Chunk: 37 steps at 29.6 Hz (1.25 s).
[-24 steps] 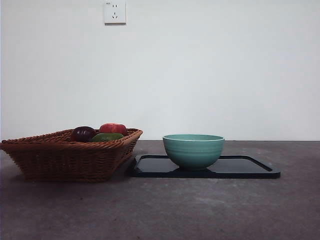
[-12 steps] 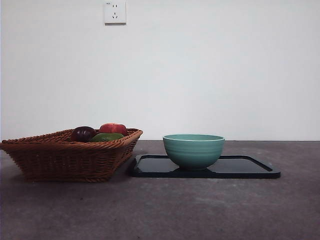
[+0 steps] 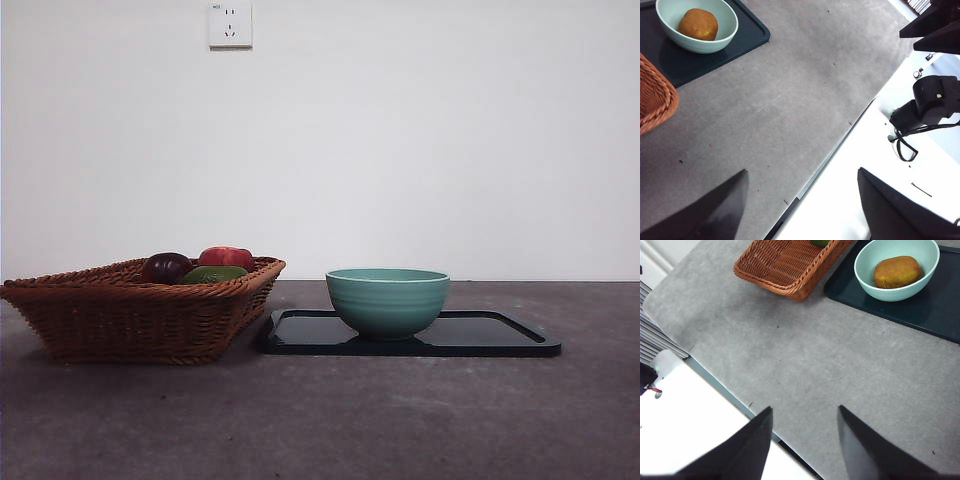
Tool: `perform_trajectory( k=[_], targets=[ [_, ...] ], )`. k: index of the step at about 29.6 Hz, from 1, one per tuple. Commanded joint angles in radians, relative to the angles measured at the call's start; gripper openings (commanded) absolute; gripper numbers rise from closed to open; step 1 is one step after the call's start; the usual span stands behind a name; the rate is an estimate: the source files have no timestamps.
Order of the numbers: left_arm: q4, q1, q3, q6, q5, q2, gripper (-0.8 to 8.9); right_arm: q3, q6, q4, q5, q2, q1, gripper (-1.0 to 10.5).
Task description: Pick up the wifruite, put it on the bowl, pick up the plate, put it on desk
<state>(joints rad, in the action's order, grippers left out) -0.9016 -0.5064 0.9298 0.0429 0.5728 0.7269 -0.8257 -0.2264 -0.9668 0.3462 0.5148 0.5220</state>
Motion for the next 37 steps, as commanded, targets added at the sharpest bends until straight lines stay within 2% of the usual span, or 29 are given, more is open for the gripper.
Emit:
perform_trajectory(
  k=[1, 7, 11, 13, 17, 22, 26, 29, 32, 37],
  targets=[
    [0.007, -0.005, 0.01, -0.008, 0.003, 0.005, 3.43, -0.008, -0.01, 0.008, 0.004, 0.004, 0.006, 2.1],
    [0.009, -0.005, 0.01, -0.004, 0.001, 0.005, 3.43, -0.008, -0.011, 0.008, 0.005, 0.004, 0.006, 2.1],
    [0.047, -0.005, 0.013, 0.001, -0.041, 0.026, 3.62, -0.008, -0.017, 0.008, 0.005, 0.004, 0.006, 2.1],
    [0.082, -0.005, 0.028, 0.003, -0.082, 0.058, 4.09, -0.008, -0.021, 0.008, 0.005, 0.004, 0.006, 2.1],
    [0.133, -0.005, 0.094, 0.002, -0.109, 0.164, 4.1, -0.008, -0.026, 0.008, 0.005, 0.004, 0.006, 2.1],
    [0.187, -0.005, 0.238, -0.029, -0.115, 0.372, 4.09, -0.008, -0.025, 0.008, 0.005, 0.004, 0.006, 2.1],
    [0.187, -0.008, 0.396, -0.082, -0.175, 0.568, 4.09, -0.008, -0.025, 0.008, 0.004, 0.004, 0.006, 2.1],
    [0.195, -0.024, 0.584, -0.11, -0.234, 0.792, 4.09, -0.008, -0.026, 0.008, 0.002, 0.004, 0.006, 2.1],
    [0.195, -0.045, 0.755, -0.124, -0.245, 0.995, 4.09, -0.008, -0.025, 0.008, 0.002, 0.004, 0.006, 2.1],
    [0.19, -0.096, 0.949, -0.201, -0.297, 1.243, 4.06, -0.008, -0.024, 0.005, 0.002, 0.004, 0.006, 2.1]
  ],
)
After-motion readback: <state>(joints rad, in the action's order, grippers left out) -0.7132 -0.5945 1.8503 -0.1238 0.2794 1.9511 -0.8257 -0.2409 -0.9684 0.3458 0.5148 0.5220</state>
